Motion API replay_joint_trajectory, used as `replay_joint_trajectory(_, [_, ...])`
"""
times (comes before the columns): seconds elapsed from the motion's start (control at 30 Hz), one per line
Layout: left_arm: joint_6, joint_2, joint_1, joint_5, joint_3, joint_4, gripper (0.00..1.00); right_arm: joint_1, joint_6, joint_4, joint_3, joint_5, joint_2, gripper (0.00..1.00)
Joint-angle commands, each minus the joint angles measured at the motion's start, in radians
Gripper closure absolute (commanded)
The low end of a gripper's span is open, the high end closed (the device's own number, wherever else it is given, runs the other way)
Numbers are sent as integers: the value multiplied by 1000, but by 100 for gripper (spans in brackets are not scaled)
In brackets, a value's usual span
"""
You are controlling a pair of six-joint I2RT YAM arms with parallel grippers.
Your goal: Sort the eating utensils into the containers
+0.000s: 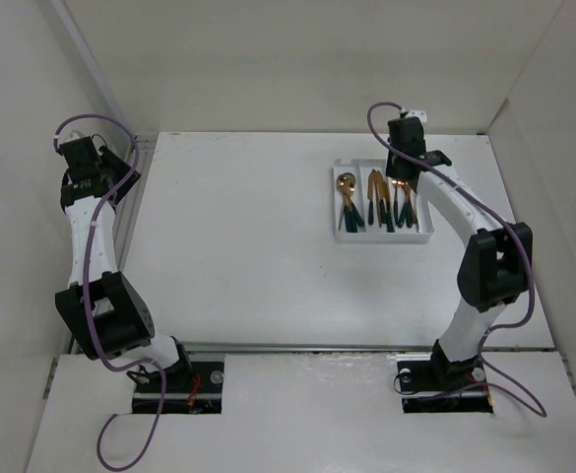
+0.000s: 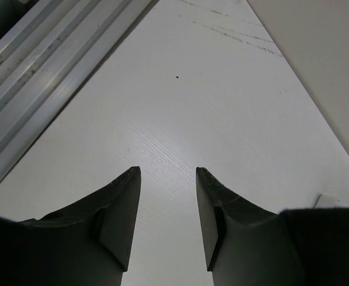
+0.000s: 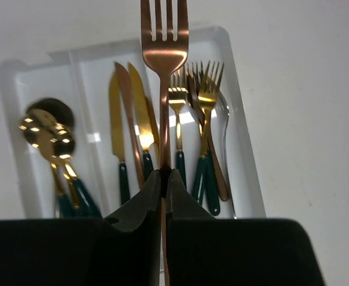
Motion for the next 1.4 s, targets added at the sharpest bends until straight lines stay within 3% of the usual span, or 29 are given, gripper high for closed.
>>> replay_joint_trajectory(0.0, [-11,-4,4,29,-5,41,61,-2,-65,23,-29,40,12,100])
replay_joint_trajectory(0.23, [-1,-15,4,29,-14,41,61,-58,-88,0,46,50,162,100])
replay_joint_trajectory(0.63, [-1,-15,4,29,-14,41,61,-77,-167,-49,46,68,260,100])
replay_joint_trajectory(0.77, [-1,-15,4,29,-14,41,61,-77,-167,-79,37,59,280,86])
replay_joint_trajectory(0.93, [-1,-15,4,29,-14,41,61,-77,-145,-79,37,79,221,54])
replay_joint_trajectory(1.07, [-1,-15,4,29,-14,41,61,-77,-134,-88,37,79,88,50])
replay_joint_trajectory(1.2, [-1,-24,4,29,-23,41,61,-89,-104,-67,13,112,-54,38])
replay_joint_trajectory(1.23, [-1,-24,4,29,-23,41,61,-109,-73,-58,4,126,-124,32])
replay_joint_trajectory(1.3, [-1,-24,4,29,-23,41,61,-160,-26,-58,-30,218,-190,12])
replay_joint_trajectory(1.37, [-1,-24,4,29,-23,41,61,-206,56,-70,-55,285,-281,4])
